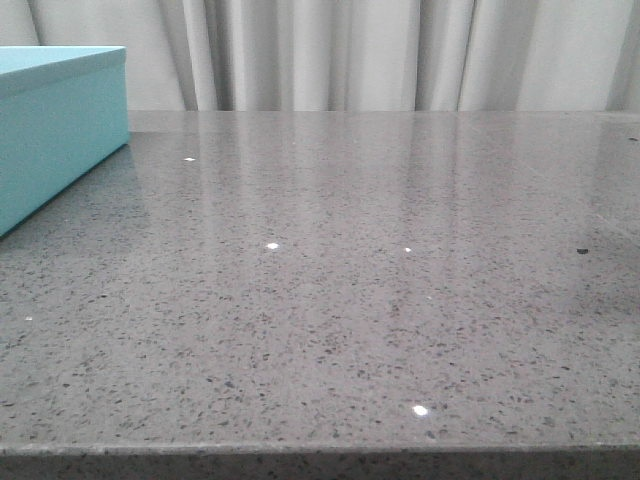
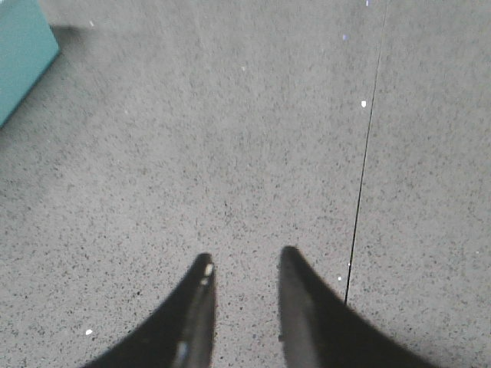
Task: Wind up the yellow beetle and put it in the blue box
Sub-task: 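Lower the beetle into the blue box and open the left gripper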
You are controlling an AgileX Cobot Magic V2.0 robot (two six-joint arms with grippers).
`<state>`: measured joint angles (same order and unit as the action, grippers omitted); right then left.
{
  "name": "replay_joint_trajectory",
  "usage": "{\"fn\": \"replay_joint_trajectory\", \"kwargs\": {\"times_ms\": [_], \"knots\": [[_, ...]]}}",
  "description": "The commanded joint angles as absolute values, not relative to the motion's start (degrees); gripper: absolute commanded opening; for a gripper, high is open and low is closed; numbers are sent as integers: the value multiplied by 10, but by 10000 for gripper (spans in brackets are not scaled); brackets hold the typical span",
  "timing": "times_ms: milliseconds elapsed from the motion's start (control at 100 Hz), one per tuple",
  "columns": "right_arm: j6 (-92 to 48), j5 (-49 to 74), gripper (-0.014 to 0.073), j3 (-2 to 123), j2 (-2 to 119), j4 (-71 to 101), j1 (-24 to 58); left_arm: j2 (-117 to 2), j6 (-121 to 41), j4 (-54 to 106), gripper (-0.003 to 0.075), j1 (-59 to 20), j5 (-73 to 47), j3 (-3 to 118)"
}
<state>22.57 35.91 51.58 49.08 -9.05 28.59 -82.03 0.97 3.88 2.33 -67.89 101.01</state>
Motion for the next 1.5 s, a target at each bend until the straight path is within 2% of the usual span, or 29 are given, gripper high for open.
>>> {"fn": "replay_joint_trajectory", "kwargs": {"times_ms": [0, 80, 170, 360, 700, 940, 1230, 1490], "knots": [[220, 301, 71, 513, 458, -105, 286, -774, 0, 56, 136, 24, -641, 1021], [220, 299, -7, 497, 434, -107, 286, -741, -13, 70, 46, 24, -623, 997], [220, 299, -61, 482, 412, -110, 286, -705, -13, 80, -20, 24, -599, 955], [220, 286, -69, 441, 360, -125, 286, -614, -13, 81, -18, 24, -537, 823], [220, 238, -69, 358, 278, -157, 286, -401, -45, 82, -18, 23, -356, 523], [220, 197, -69, 300, 228, -161, 286, -251, -45, 92, -18, 23, -284, 358], [220, 195, -69, 249, 157, -167, 286, -110, -45, 99, -18, 23, -287, 276], [220, 182, -69, 240, 131, -168, 286, -80, -45, 100, -18, 23, -288, 262]]}}
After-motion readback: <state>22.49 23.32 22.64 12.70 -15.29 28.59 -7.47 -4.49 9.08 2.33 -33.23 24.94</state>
